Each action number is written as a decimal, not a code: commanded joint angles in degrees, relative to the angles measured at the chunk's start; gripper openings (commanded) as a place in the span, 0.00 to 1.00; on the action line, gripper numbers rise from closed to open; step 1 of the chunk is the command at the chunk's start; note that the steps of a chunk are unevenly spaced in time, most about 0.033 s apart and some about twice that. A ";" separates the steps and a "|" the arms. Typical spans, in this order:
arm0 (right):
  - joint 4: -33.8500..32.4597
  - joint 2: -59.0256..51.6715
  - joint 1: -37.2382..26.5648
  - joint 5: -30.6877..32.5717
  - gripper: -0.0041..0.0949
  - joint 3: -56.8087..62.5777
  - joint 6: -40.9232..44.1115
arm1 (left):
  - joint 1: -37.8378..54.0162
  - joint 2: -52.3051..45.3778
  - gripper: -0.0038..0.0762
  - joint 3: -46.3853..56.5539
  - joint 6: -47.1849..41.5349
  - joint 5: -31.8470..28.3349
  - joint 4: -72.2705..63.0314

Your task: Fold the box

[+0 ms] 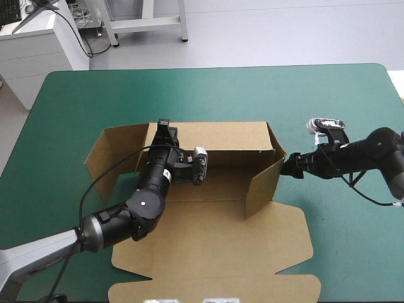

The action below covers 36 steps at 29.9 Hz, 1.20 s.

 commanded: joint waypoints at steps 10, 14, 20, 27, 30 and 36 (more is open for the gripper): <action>6.08 -4.09 -0.31 2.76 0.91 0.22 -9.38 | -0.29 -2.31 0.04 -1.59 -0.35 1.67 3.09; 6.64 -4.23 0.78 3.12 0.91 0.31 -9.38 | -0.29 -2.31 0.04 -1.59 -0.35 1.67 3.09; 6.52 -4.23 6.78 -1.08 0.91 0.57 -11.14 | -0.29 -2.31 0.04 -1.59 -0.35 1.67 3.09; 6.26 -4.81 13.86 -11.10 0.91 3.26 -11.14 | -0.29 -2.31 0.04 -1.59 -0.35 1.77 2.96; 6.38 -7.09 17.35 -19.56 0.91 7.17 -11.14 | -0.29 -2.31 0.04 -1.59 -0.35 1.86 2.86; 6.39 -12.68 24.88 -38.57 0.91 14.40 -9.91 | -0.29 -2.31 0.04 -1.59 -0.35 1.99 2.86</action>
